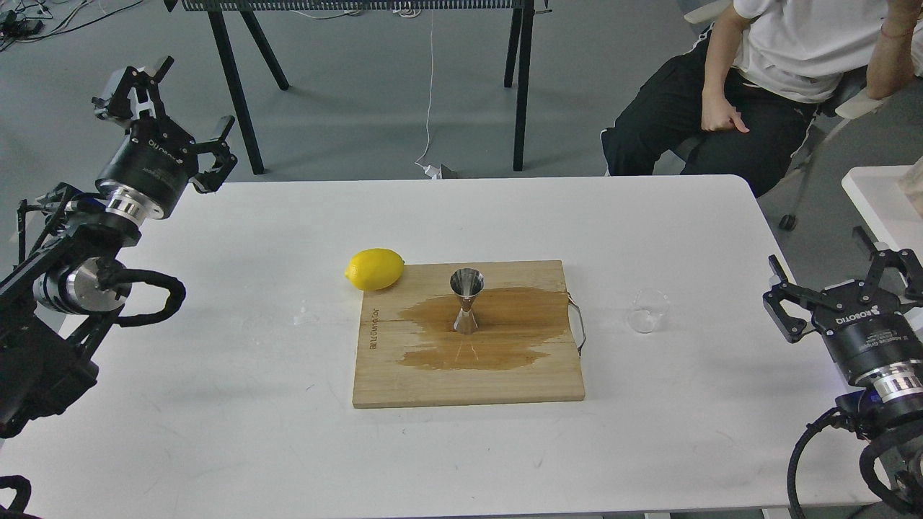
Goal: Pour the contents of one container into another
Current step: 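Reach the right gripper toward the small clear glass cup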
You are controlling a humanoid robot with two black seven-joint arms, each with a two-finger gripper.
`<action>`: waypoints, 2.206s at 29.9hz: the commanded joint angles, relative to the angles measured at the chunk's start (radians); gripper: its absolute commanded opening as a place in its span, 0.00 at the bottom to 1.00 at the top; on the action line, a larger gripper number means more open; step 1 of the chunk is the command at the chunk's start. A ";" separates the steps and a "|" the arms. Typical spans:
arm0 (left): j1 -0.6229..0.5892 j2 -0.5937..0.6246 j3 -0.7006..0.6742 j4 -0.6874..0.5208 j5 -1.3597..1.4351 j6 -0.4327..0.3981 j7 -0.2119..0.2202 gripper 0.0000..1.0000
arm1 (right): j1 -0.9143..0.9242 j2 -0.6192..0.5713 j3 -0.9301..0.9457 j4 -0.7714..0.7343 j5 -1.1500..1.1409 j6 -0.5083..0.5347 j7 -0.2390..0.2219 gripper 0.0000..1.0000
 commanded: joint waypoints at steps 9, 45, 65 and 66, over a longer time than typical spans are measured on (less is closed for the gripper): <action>0.013 -0.006 0.003 -0.001 -0.002 0.008 -0.002 1.00 | -0.118 0.068 -0.106 0.243 0.239 -0.094 0.005 0.99; 0.013 -0.023 0.002 -0.001 0.002 0.005 -0.013 1.00 | 0.147 0.243 -0.202 0.063 0.231 -0.639 -0.036 1.00; 0.013 -0.027 0.000 0.000 0.002 0.002 -0.013 1.00 | 0.207 0.255 -0.210 -0.095 0.229 -0.636 -0.040 0.99; 0.014 -0.027 0.000 0.000 0.002 0.002 -0.013 1.00 | 0.221 0.255 -0.210 -0.111 0.229 -0.636 -0.040 0.99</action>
